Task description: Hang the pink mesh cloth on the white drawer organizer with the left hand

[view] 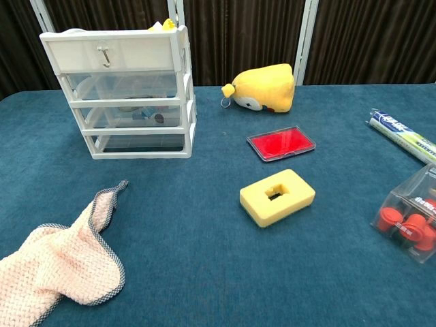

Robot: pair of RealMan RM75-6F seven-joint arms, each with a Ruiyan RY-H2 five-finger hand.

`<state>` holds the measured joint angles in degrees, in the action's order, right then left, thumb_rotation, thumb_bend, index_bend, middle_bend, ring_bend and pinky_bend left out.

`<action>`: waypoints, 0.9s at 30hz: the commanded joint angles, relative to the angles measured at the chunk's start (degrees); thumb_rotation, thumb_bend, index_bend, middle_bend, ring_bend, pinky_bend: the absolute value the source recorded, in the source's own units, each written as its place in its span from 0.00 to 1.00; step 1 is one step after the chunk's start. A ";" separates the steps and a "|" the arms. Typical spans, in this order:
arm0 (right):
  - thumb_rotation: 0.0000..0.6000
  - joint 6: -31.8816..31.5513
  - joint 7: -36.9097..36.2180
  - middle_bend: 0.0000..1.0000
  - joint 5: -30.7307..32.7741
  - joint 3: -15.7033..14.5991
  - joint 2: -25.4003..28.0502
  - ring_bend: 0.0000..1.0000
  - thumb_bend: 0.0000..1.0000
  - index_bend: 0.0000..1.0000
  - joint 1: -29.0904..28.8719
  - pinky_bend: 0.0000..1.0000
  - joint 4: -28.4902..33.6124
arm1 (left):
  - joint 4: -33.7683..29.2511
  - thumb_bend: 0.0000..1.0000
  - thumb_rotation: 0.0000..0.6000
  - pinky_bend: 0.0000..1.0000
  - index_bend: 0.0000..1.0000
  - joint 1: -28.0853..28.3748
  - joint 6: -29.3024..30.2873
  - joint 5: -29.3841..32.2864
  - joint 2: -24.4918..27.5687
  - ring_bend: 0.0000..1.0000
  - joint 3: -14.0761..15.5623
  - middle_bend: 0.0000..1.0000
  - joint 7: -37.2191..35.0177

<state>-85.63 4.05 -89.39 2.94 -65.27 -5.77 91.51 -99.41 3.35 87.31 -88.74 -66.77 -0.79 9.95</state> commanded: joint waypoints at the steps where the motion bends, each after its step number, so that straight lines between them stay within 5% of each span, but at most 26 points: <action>1: 1.00 -0.05 0.05 0.00 -0.03 0.00 -0.03 0.00 0.00 0.00 0.02 0.00 0.04 | -0.49 0.12 0.95 0.02 0.00 0.19 -0.36 -0.43 0.43 0.00 0.28 0.00 0.61; 4: 1.00 0.02 -0.05 0.00 0.19 0.06 0.00 0.00 0.00 0.00 0.04 0.00 0.09 | -1.98 0.12 0.95 0.14 0.01 0.33 -1.28 0.04 0.68 0.07 0.61 0.05 2.88; 7: 1.00 0.09 -0.11 0.00 0.21 0.05 0.05 0.00 0.00 0.00 0.02 0.00 0.13 | -4.31 0.12 0.95 0.29 0.04 0.74 -2.68 0.66 0.80 0.27 0.92 0.20 5.67; 12: 1.00 0.10 -0.22 0.00 0.26 0.05 0.10 0.00 0.00 0.00 0.06 0.00 0.24 | -7.39 0.12 0.95 0.51 0.12 2.25 -5.46 1.85 0.49 0.64 0.74 0.66 11.25; 27: 1.00 0.24 -0.40 0.00 0.55 0.13 0.17 0.00 0.00 0.00 0.08 0.00 0.33 | -10.82 0.13 0.95 0.69 0.23 8.33 -16.26 20.16 -7.95 0.87 -0.61 0.93 30.44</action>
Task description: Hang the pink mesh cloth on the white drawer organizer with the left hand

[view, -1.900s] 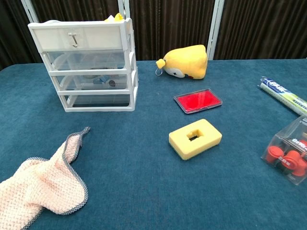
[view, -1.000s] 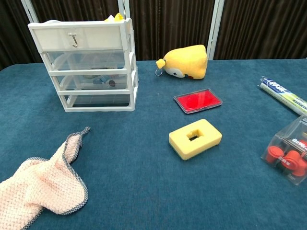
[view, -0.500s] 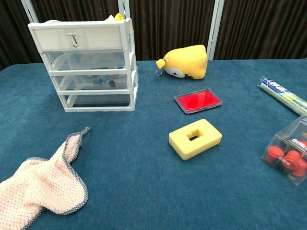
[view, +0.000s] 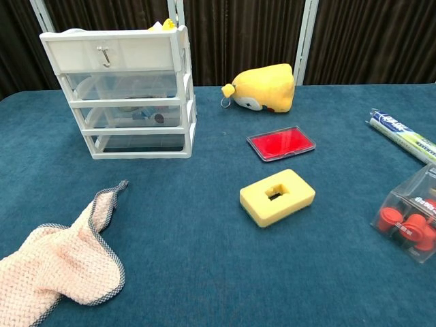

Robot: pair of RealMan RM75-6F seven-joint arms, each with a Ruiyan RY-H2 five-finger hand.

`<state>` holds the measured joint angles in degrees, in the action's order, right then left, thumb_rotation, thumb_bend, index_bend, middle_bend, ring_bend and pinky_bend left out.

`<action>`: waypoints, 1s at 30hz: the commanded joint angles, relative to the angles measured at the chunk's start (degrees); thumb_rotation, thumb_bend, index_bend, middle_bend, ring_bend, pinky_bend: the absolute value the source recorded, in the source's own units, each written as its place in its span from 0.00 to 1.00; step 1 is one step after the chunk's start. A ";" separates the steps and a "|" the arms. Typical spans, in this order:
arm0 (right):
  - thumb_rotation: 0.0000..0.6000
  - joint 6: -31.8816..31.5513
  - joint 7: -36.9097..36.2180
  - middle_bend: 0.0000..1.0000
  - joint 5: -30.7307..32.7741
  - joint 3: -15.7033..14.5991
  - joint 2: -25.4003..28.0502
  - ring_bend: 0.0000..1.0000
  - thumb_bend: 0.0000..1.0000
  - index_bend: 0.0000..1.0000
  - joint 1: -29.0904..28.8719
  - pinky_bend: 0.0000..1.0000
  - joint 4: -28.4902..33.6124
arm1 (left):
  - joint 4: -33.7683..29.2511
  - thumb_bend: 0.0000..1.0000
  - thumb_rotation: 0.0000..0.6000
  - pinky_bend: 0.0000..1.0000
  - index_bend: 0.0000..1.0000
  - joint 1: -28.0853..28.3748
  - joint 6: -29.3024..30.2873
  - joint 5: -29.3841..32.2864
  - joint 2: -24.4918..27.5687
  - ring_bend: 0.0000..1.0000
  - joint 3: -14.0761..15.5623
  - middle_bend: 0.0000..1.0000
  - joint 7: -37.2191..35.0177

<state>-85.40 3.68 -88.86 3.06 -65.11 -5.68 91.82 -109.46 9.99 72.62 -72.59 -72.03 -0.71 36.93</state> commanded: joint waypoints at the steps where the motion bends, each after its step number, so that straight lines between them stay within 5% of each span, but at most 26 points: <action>1: 1.00 0.01 -0.07 0.00 0.05 0.02 0.02 0.00 0.00 0.00 0.00 0.00 0.01 | -0.85 0.13 0.95 0.69 0.23 2.07 -1.65 4.97 -3.33 0.87 -0.94 0.93 4.29; 10: 1.00 0.00 -0.33 0.00 0.19 0.09 0.08 0.00 0.00 0.00 0.04 0.00 0.02 | 1.09 0.13 0.95 0.69 0.23 7.21 -3.17 10.36 -10.38 0.87 -3.18 0.93 10.85; 30: 1.00 -0.19 -0.76 0.00 0.28 0.23 0.10 0.00 0.00 0.00 0.13 0.00 0.08 | 2.80 0.15 0.95 0.69 0.24 10.56 -2.14 15.69 -15.50 0.87 0.43 0.93 16.43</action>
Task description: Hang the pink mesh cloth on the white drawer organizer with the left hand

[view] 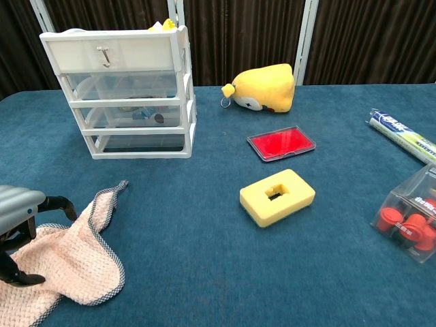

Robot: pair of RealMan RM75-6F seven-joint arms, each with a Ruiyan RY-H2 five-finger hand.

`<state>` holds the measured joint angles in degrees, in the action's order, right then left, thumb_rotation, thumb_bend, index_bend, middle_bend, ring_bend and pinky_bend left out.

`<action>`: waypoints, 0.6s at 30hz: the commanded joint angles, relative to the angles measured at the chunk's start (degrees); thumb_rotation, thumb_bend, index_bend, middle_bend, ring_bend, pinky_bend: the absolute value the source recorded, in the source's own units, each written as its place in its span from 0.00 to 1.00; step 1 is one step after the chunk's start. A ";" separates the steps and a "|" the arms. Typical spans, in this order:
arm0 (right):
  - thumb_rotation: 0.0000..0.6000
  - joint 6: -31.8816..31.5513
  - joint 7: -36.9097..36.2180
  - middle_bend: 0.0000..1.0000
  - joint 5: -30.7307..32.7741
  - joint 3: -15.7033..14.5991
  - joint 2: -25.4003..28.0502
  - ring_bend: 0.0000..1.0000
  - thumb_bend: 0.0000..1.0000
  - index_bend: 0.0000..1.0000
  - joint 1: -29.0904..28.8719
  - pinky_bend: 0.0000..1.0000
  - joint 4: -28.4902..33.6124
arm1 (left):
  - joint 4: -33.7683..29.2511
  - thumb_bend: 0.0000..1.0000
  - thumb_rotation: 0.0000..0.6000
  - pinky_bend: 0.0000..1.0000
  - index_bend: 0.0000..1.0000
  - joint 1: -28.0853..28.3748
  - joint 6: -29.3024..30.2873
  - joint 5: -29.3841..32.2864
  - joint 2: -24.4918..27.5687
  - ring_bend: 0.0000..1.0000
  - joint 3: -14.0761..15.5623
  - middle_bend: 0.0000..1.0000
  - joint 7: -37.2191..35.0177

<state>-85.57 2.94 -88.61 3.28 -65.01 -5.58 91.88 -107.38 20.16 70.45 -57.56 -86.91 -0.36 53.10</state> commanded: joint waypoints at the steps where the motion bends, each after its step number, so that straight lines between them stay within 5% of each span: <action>1: 1.00 -0.03 -0.01 0.00 0.06 0.02 0.00 0.00 0.00 0.00 0.04 0.00 0.03 | 1.18 0.15 0.95 0.69 0.24 0.59 -0.04 0.95 -0.97 0.87 0.15 0.93 0.36; 9: 1.00 0.01 -0.12 0.00 0.13 0.02 0.04 0.00 0.00 0.00 0.07 0.00 0.12 | 5.32 0.24 0.95 0.69 0.31 1.71 0.01 1.61 -4.38 0.87 0.83 0.93 0.60; 15: 1.00 0.00 -0.28 0.00 0.18 0.04 0.08 0.00 0.00 0.00 0.09 0.00 0.14 | 8.17 0.65 1.00 0.70 0.82 1.87 1.00 -1.49 -6.85 0.90 1.39 0.97 -1.40; 18: 1.00 -0.03 -0.33 0.00 0.18 0.05 0.14 0.00 0.00 0.00 0.12 0.00 0.18 | 9.02 0.72 1.00 0.71 0.89 1.81 2.36 -4.69 -7.43 0.91 1.56 0.98 -2.88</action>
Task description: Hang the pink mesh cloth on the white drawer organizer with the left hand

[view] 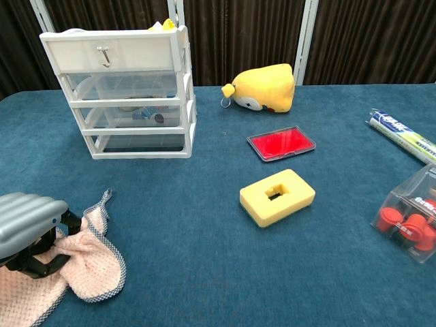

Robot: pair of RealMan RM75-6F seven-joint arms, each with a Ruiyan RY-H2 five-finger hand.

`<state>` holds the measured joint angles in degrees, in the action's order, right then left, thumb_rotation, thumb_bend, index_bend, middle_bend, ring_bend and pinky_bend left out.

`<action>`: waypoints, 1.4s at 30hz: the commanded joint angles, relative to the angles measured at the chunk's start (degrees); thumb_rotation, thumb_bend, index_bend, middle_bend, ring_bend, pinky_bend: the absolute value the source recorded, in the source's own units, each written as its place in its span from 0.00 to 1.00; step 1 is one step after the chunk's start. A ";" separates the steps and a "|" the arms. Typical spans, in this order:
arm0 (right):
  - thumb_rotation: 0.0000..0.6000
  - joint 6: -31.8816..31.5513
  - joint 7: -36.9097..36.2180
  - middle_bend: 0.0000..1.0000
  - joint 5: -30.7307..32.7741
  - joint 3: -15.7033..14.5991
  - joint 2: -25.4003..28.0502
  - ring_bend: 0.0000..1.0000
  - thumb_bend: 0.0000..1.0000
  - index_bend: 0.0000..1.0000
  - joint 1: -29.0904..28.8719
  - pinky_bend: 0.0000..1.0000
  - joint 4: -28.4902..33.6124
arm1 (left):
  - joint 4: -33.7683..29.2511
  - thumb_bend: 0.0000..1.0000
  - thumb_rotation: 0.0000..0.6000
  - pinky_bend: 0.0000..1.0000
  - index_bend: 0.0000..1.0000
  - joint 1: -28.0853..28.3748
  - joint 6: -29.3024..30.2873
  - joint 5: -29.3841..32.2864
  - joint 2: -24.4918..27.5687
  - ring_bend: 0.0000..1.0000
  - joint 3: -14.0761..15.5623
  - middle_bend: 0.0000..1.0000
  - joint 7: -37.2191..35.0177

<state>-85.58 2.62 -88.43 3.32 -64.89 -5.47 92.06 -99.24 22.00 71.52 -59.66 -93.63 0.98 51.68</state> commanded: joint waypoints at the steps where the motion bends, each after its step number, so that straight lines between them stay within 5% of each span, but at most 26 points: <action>1: 1.00 -0.03 -0.02 0.00 0.00 0.03 0.03 0.00 0.00 0.00 0.00 0.00 0.00 | 0.93 0.72 1.00 0.71 0.90 -0.04 1.77 -3.75 -0.72 0.91 0.14 0.98 -2.09; 9: 1.00 0.02 -0.10 0.00 0.08 0.07 0.02 0.00 0.00 0.00 0.00 0.00 0.02 | 3.22 0.73 1.00 0.72 0.92 1.01 8.34 -19.95 2.68 0.92 -1.41 0.99 -9.45; 19: 1.00 -0.02 0.33 0.00 0.23 0.18 -0.17 0.00 0.00 0.00 0.00 0.00 0.06 | 3.68 0.76 1.00 0.73 0.95 2.64 12.45 -29.18 7.90 0.93 -5.04 1.00 -13.29; 42: 1.00 -0.03 0.22 0.00 0.11 0.20 -0.19 0.00 0.00 0.00 -0.04 0.00 0.00 | -7.53 0.78 1.00 0.76 0.97 -0.24 16.04 -33.18 14.75 0.95 -6.87 1.00 -3.24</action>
<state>-85.60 2.83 -88.30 3.52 -65.08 -5.51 92.06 -106.37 22.10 87.22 -92.52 -79.31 -5.81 48.51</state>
